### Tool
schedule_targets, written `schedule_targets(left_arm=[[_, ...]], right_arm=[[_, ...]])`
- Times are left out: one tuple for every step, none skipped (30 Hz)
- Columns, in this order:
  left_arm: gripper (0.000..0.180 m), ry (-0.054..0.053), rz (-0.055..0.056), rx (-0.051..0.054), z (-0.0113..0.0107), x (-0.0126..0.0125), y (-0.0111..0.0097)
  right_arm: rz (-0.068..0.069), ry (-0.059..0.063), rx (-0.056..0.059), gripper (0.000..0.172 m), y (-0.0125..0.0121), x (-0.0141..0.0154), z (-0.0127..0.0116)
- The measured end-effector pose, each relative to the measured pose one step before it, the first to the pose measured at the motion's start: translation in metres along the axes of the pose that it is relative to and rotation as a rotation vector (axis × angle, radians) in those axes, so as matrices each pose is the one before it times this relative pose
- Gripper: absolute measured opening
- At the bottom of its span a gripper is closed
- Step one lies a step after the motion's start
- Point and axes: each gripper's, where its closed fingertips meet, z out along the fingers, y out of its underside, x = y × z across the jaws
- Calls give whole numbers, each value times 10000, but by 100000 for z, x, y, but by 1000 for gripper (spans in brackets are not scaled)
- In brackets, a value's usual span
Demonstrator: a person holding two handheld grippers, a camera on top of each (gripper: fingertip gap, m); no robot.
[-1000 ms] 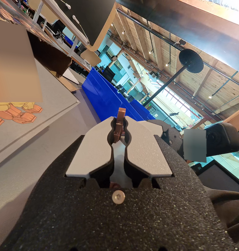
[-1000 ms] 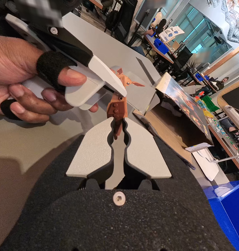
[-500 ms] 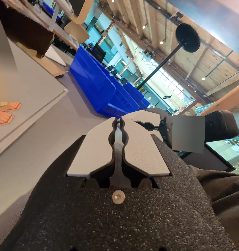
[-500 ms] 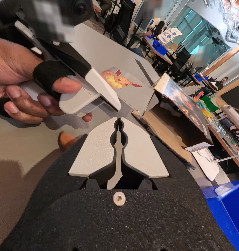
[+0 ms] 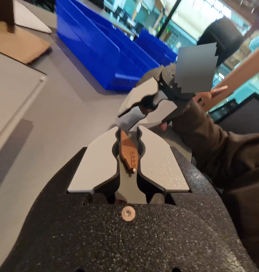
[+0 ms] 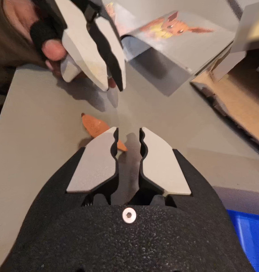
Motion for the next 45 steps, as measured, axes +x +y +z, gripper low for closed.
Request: schedule_targets(left_arm=[[24, 54, 199, -390, 224, 283, 554], [26, 54, 225, -297, 216, 301, 428], [27, 12, 218, -245, 186, 243, 345], [28, -6, 189, -222, 176, 201, 322], [29, 0, 171, -203, 137, 182, 283], [30, -3, 169, -192, 133, 184, 274], [31, -20, 169, -182, 116, 164, 250], [32, -10, 190, -180, 124, 192, 248], [33, -29, 187, -170, 142, 162, 228], [33, -72, 165, -170, 137, 90, 216], [33, -90, 163, -203, 139, 77, 250], [33, -88, 182, -269, 171, 87, 337], [34, -115, 194, -236, 162, 74, 291], [35, -140, 210, -215, 143, 49, 270], [36, -141, 191, -193, 135, 19, 236], [37, -163, 148, -106, 107, -53, 108], [38, -222, 105, -65, 80, -184, 59], [38, -273, 122, -121, 74, -288, 130], [38, -262, 192, -193, 67, -274, 254], [38, -257, 184, -126, 33, -287, 184], [38, -163, 155, -44, 9, -164, 69], [38, -146, 114, -10, -3, -177, 17], [38, -191, 165, -22, 6, -256, 29], [38, -300, 207, -16, 0, -402, 33], [38, -304, 192, -39, 9, -412, 75], [38, -233, 203, -53, 33, -303, 90], [38, -170, 208, -28, 42, -179, 58], [38, -62, 157, -11, 36, -2, 10], [37, 20, 116, -38, 65, 110, 34], [37, 28, 120, -48, 58, 118, 45], [37, -48, 97, 3, 21, 3, -1], [37, -40, 106, 40, -10, -20, -41], [35, -55, 51, 39, -14, -74, -38], [34, -94, 29, 64, -33, -168, -71], [33, -8, 4, 65, -42, -67, -72], [33, 54, -37, 51, -38, -15, -54], [32, 107, -97, 69, -72, 34, -72], [32, 147, -116, 107, -109, 53, -111], [32, 160, -122, 144, -159, 54, -148], [32, 172, -126, 165, -166, 70, -182], [31, 201, -123, 160, -164, 111, -167], [31, 211, -121, 153, -164, 116, -158], [31, 201, -123, 143, -152, 112, -156], [31, 185, -139, 137, -142, 104, -143], [31, 298, -152, 174, -142, 300, -212]], right_arm=[[-77, -300, -229, 30, 622, -421, 114], [-60, -285, -266, 35, 589, -446, 243], [-82, -262, -290, 40, 537, -455, 322], [-104, -247, -245, 45, 405, -489, 340], [-101, -171, -188, 49, 271, -399, 306], [-136, -111, -194, 51, 254, -336, 300], [-126, -89, -128, 49, 144, -291, 227], [-68, -64, 3, 48, -84, -207, 53], [-98, -6, -53, 45, -11, -103, 27], [-96, 53, -47, 37, 23, 3, -5], [-83, 80, -19, 31, -13, 55, 17], [-83, 79, -32, 24, 23, 73, 18], [-59, 84, -23, 22, -9, 85, 33], [-60, 31, -27, 19, -7, 11, 17], [-72, 37, -22, 19, -7, 8, -4], [-87, 76, -11, 18, -35, 55, -43], [-89, 75, 37, 19, -114, 55, -91], [-74, 54, 101, 18, -208, 41, -154], [-50, 72, 137, 18, -272, 80, -176], [-41, 89, 141, 18, -276, 114, -187], [-41, 72, 125, 18, -243, 95, -170], [-34, 38, 118, 18, -229, 28, -145], [-19, 22, 112, 18, -206, 23, -100], [-7, 5, 108, 18, -195, -7, -66], [1, -2, 88, 18, -157, -4, -27], [5, 1, 70, 18, -124, 0, -20], [13, 10, 61, 18, -115, 4, -9], [14, 0, 62, 18, -121, -3, -1], [25, -19, 98, 18, -177, -27, -23], [48, -26, 136, 18, -239, -31, -24], [64, -21, 132, 18, -243, -12, -41], [65, -16, 126, 18, -214, 10, -34], [70, -20, 128, 18, -202, -2, -37], [78, 6, 122, 18, -204, 40, -27], [53, 25, 95, 18, -142, 58, -7], [35, 8, 83, 18, -113, 33, -22], [38, -5, 110, 18, -155, 19, -27], [46, -15, 140, 18, -212, 8, -51], [51, -23, 155, 18, -226, -2, -69], [48, -29, 168, 18, -255, -5, -82], [38, -37, 185, 18, -284, -35, -91], [16, -31, 192, 18, -273, -32, -72], [-6, -20, 179, 18, -225, -29, -68], [-11, 37, 140, 18, -162, 49, -62], [-14, 69, 79, 19, -61, 114, -58]])
